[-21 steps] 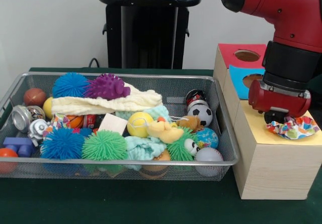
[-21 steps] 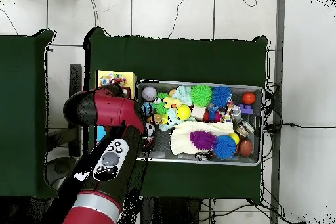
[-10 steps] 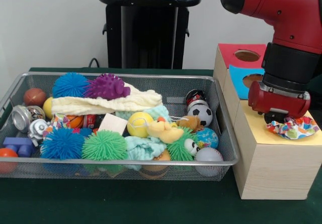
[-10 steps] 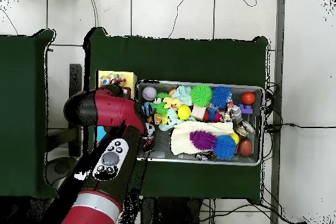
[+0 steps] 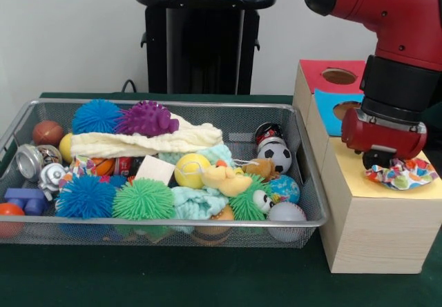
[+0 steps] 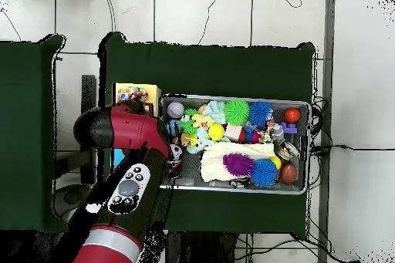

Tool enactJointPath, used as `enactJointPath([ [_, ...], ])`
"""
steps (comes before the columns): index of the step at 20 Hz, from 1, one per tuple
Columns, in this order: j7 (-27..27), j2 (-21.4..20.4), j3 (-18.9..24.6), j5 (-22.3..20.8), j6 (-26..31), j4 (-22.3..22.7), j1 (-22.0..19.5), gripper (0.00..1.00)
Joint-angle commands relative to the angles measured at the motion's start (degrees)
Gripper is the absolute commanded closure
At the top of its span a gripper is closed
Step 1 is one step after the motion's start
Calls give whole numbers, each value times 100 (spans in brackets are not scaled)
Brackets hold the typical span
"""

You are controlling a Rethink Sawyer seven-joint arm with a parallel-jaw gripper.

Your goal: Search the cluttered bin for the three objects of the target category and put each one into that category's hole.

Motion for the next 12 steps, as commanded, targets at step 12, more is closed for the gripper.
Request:
enactJointPath([
  [12, 1157, -348, 140, -113, 1730, 422, -65, 100],
])
